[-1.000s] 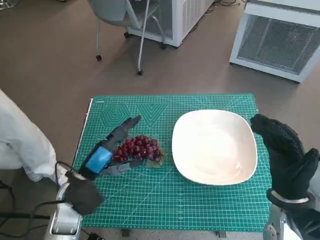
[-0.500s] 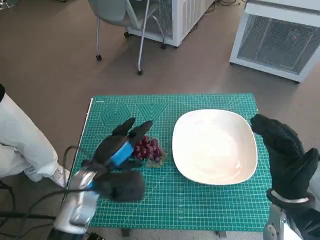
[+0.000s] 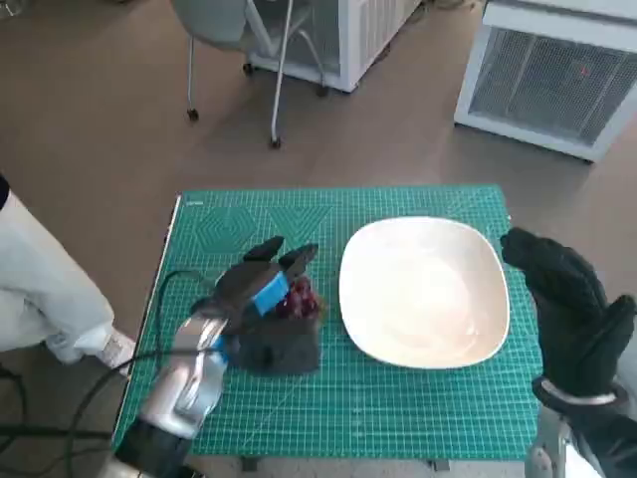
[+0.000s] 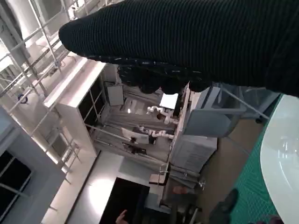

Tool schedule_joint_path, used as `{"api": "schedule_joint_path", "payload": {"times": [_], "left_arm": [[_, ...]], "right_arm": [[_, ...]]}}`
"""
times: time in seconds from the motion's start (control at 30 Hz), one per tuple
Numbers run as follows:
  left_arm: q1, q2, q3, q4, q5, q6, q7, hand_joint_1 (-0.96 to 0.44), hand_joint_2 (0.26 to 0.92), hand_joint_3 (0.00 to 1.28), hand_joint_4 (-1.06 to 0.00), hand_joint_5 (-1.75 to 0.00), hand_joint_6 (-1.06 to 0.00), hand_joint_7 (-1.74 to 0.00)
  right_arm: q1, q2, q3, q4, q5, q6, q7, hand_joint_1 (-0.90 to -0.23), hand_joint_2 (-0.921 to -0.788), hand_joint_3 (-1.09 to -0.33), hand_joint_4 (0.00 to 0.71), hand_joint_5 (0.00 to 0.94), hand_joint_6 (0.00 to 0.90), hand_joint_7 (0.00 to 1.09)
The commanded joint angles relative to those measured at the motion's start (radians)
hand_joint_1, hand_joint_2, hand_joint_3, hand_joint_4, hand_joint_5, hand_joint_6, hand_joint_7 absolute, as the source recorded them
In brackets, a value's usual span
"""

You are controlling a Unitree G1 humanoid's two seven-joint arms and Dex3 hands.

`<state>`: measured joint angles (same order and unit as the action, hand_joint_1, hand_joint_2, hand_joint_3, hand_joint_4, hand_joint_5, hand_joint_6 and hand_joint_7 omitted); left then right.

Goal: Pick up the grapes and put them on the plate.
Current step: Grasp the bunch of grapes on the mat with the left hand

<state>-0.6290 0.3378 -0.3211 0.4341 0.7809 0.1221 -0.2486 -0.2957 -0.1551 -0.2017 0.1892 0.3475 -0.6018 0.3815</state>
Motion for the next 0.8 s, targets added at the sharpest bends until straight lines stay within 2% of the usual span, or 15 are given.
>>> {"api": "schedule_joint_path", "payload": {"times": [0.03,0.23,0.53,0.8], "left_arm": [[-0.094,-0.026,-0.036,0.145,-0.003,0.004,0.029,-0.17,0.749,0.0,-0.12,0.0,-0.28,0.0],[-0.189,-0.058,-0.077,0.331,-0.007,0.008,0.047,-0.17,0.756,0.01,-0.11,0.0,-0.28,0.0],[-0.236,-0.07,-0.104,0.43,-0.025,0.002,0.068,-0.17,0.761,0.0,-0.11,0.0,-0.28,0.0],[-0.362,-0.147,-0.161,0.736,-0.011,0.087,0.051,-0.16,0.77,0.01,-0.12,-0.01,-0.28,-0.01]], "right_arm": [[0.011,-0.004,-0.004,0.021,-0.008,0.005,0.001,-0.478,-0.921,-0.538,0.524,0.0,0.175,0.59],[0.008,-0.003,-0.002,0.024,-0.013,0.002,-0.001,-0.478,-0.921,-0.537,0.524,0.0,0.175,0.59],[0.005,-0.003,-0.002,0.027,-0.014,0.001,-0.002,-0.479,-0.921,-0.537,0.524,0.0,0.175,0.59],[0.015,-0.009,-0.009,0.02,-0.003,0.003,0.002,-0.48,-0.921,-0.537,0.528,0.002,0.175,0.59]]}}
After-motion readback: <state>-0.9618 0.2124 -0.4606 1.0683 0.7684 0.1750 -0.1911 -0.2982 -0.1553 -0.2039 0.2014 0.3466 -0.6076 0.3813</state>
